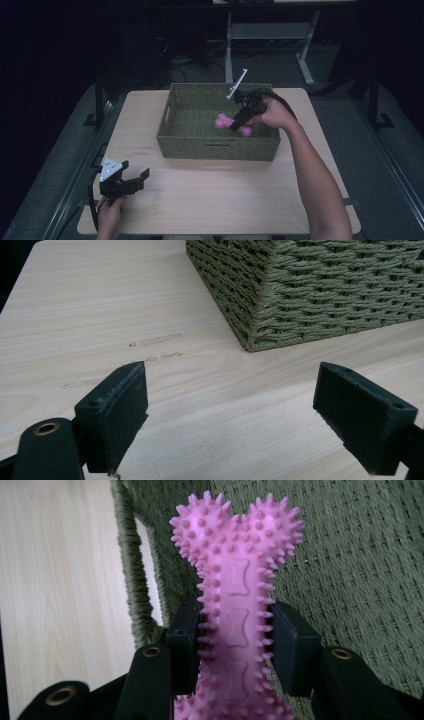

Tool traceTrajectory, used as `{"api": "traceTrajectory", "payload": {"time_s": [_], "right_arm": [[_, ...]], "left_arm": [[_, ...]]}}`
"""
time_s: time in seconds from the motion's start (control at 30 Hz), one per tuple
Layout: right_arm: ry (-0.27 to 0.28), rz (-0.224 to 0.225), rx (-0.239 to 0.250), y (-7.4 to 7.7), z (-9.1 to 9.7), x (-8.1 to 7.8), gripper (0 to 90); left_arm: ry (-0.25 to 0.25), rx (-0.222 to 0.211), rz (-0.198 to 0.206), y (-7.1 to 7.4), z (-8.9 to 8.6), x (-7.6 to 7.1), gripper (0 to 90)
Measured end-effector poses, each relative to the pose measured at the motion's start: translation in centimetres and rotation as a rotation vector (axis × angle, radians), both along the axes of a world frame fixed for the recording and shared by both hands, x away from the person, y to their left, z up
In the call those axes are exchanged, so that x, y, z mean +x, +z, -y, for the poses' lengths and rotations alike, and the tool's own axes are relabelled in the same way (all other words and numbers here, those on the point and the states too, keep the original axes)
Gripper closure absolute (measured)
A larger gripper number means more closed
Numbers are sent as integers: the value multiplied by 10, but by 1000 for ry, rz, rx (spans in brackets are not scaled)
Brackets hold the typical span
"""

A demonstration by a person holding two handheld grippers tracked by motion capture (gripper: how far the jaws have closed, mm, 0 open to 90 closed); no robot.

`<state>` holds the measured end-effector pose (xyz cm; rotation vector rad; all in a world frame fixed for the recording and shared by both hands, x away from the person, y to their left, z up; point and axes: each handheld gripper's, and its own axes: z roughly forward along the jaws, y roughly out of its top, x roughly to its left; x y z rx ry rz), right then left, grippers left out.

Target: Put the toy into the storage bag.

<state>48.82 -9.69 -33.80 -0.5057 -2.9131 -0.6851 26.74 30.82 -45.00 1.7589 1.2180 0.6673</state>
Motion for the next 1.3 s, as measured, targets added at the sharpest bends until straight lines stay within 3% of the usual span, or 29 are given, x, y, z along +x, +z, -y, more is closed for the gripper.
{"api": "traceTrajectory", "payload": {"time_s": [0.4,1.3], "right_arm": [[-6,-26,-5,-17,-2,5,579],[-19,-55,-36,-33,-7,6,578]], "left_arm": [[-3,-2,-3,0,-1,0,139],[-4,-8,2,1,-1,-1,138]]}}
